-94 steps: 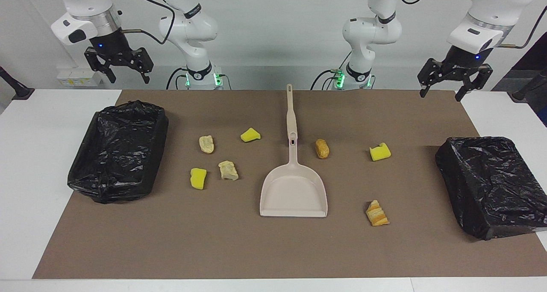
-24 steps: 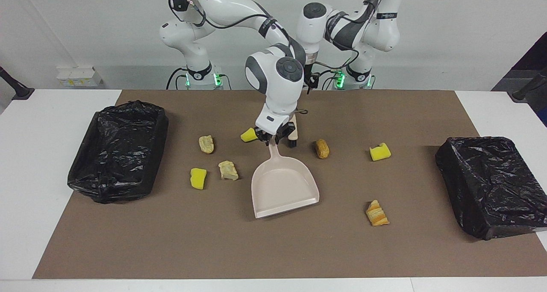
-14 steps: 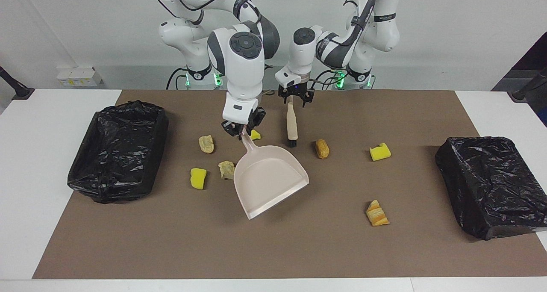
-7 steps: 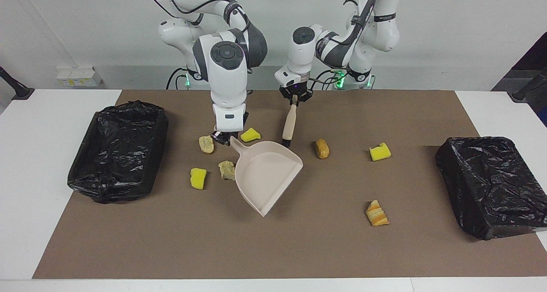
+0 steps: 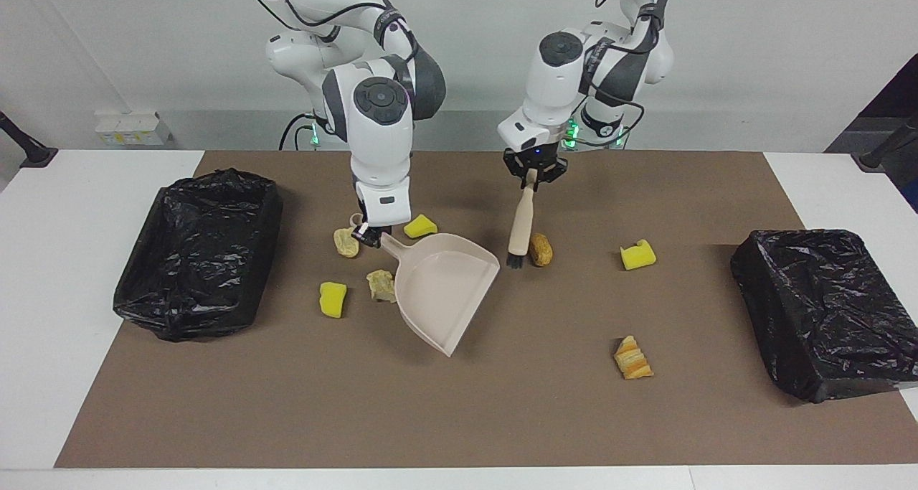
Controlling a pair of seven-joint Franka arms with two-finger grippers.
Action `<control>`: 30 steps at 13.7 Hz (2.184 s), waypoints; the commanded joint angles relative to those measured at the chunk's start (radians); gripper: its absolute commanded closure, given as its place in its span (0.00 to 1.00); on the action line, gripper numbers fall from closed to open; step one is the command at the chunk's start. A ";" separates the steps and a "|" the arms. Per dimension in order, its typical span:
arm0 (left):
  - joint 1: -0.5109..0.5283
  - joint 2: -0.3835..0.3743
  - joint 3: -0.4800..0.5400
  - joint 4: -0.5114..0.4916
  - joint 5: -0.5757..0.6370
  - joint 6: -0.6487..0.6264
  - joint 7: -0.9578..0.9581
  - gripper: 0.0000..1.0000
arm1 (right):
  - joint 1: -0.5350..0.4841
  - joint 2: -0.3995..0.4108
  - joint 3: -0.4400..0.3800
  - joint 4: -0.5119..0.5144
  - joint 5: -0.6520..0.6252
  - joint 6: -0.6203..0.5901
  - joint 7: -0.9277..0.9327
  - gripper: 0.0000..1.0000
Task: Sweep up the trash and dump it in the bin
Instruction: 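Lower the dustpan with the right gripper while the left gripper lifts the brush, then sweep the bread and sponge toward the dustpan with the left gripper's brush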
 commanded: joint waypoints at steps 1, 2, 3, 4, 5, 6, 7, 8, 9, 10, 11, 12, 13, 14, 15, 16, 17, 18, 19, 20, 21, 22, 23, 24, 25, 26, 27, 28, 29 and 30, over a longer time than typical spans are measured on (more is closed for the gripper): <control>0.162 0.085 -0.009 0.117 0.021 -0.031 0.259 1.00 | 0.002 -0.060 0.012 -0.086 -0.012 0.055 -0.013 1.00; 0.214 0.129 -0.009 0.176 0.021 -0.035 0.354 1.00 | 0.010 -0.071 0.013 -0.101 -0.009 0.062 0.001 1.00; 0.253 0.168 -0.009 0.233 0.021 -0.037 0.428 1.00 | 0.021 -0.078 0.013 -0.113 -0.007 0.059 0.012 1.00; 0.296 0.209 -0.009 0.291 0.024 -0.037 0.495 1.00 | 0.036 -0.080 0.015 -0.121 -0.006 0.059 0.035 1.00; 0.333 0.256 -0.009 0.351 0.034 -0.046 0.567 1.00 | 0.062 -0.072 0.013 -0.129 -0.007 0.064 0.073 1.00; 0.370 0.312 -0.009 0.424 0.062 -0.046 0.650 1.00 | 0.087 -0.065 0.015 -0.133 -0.010 0.068 0.087 1.00; 0.393 0.374 -0.011 0.499 0.076 -0.046 0.719 1.00 | 0.103 -0.066 0.013 -0.142 -0.014 0.069 0.086 1.00; 0.417 0.439 -0.011 0.580 0.075 -0.046 0.764 1.00 | 0.108 -0.074 0.013 -0.155 -0.018 0.056 0.058 1.00; 0.436 0.496 -0.012 0.653 0.073 -0.046 0.776 1.00 | 0.110 -0.090 0.013 -0.190 -0.026 0.065 0.003 1.00; 0.445 0.546 -0.014 0.714 0.073 -0.043 0.783 1.00 | 0.110 -0.106 0.015 -0.222 -0.029 0.078 -0.050 1.00; 0.460 0.598 -0.014 0.782 0.073 -0.037 0.810 1.00 | 0.110 -0.114 0.013 -0.241 -0.030 0.088 -0.086 1.00; 0.473 0.667 -0.014 0.872 0.075 -0.040 0.845 1.00 | 0.116 -0.115 0.013 -0.257 -0.035 0.095 -0.111 1.00; 0.485 0.729 -0.011 0.955 0.075 -0.040 0.881 1.00 | 0.120 -0.117 0.013 -0.268 -0.043 0.099 -0.121 1.00; 0.508 0.775 -0.014 1.001 0.075 -0.026 0.914 1.00 | 0.121 -0.117 0.015 -0.288 -0.058 0.133 -0.152 1.00; 0.514 0.812 -0.011 1.021 0.083 -0.014 0.957 1.00 | 0.122 -0.120 0.015 -0.323 -0.061 0.177 -0.177 1.00; 0.514 0.818 -0.012 1.019 0.099 0.004 0.996 1.00 | 0.122 -0.126 0.015 -0.343 -0.064 0.211 -0.210 1.00; 0.514 0.823 -0.015 1.012 0.130 0.002 1.014 1.00 | 0.122 -0.124 0.013 -0.344 -0.066 0.219 -0.274 1.00; 0.514 0.828 -0.015 0.996 0.171 0.000 1.031 1.00 | 0.122 -0.126 0.015 -0.345 -0.066 0.219 -0.295 1.00; 0.510 0.825 -0.015 0.965 0.214 0.000 1.056 1.00 | 0.122 -0.127 0.015 -0.350 -0.066 0.220 -0.296 1.00; 0.502 0.817 -0.015 0.956 0.237 -0.006 1.068 1.00 | 0.122 -0.127 0.015 -0.351 -0.066 0.223 -0.295 1.00; 0.499 0.802 -0.015 0.918 0.239 -0.018 1.085 1.00 | 0.122 -0.127 0.015 -0.351 -0.064 0.231 -0.292 1.00; 0.491 0.747 -0.014 0.820 0.239 -0.005 1.115 1.00 | 0.122 -0.127 0.015 -0.351 -0.063 0.233 -0.289 1.00; 0.479 0.699 -0.015 0.729 0.238 0.006 1.129 1.00 | 0.122 -0.127 0.015 -0.351 -0.063 0.234 -0.289 1.00; 0.471 0.650 -0.015 0.659 0.238 0.017 1.131 1.00 | 0.122 -0.127 0.015 -0.351 -0.063 0.234 -0.287 1.00; 0.464 0.610 -0.015 0.597 0.236 0.017 1.131 1.00 | 0.122 -0.126 0.015 -0.351 -0.061 0.236 -0.286 1.00; 0.448 0.563 -0.015 0.537 0.236 0.017 1.131 1.00 | 0.122 -0.126 0.015 -0.351 -0.060 0.236 -0.281 1.00; 0.436 0.518 -0.015 0.473 0.236 0.011 1.131 1.00 | 0.122 -0.127 0.015 -0.351 -0.060 0.236 -0.270 1.00; 0.425 0.462 -0.018 0.398 0.235 0.003 1.129 1.00 | 0.122 -0.127 0.015 -0.351 -0.057 0.236 -0.264 1.00; 0.402 0.406 -0.018 0.323 0.235 0.003 1.126 1.00 | 0.122 -0.127 0.015 -0.351 -0.055 0.236 -0.264 1.00; 0.379 0.365 -0.015 0.267 0.235 -0.008 1.122 1.00 | 0.122 -0.126 0.015 -0.351 -0.055 0.236 -0.264 1.00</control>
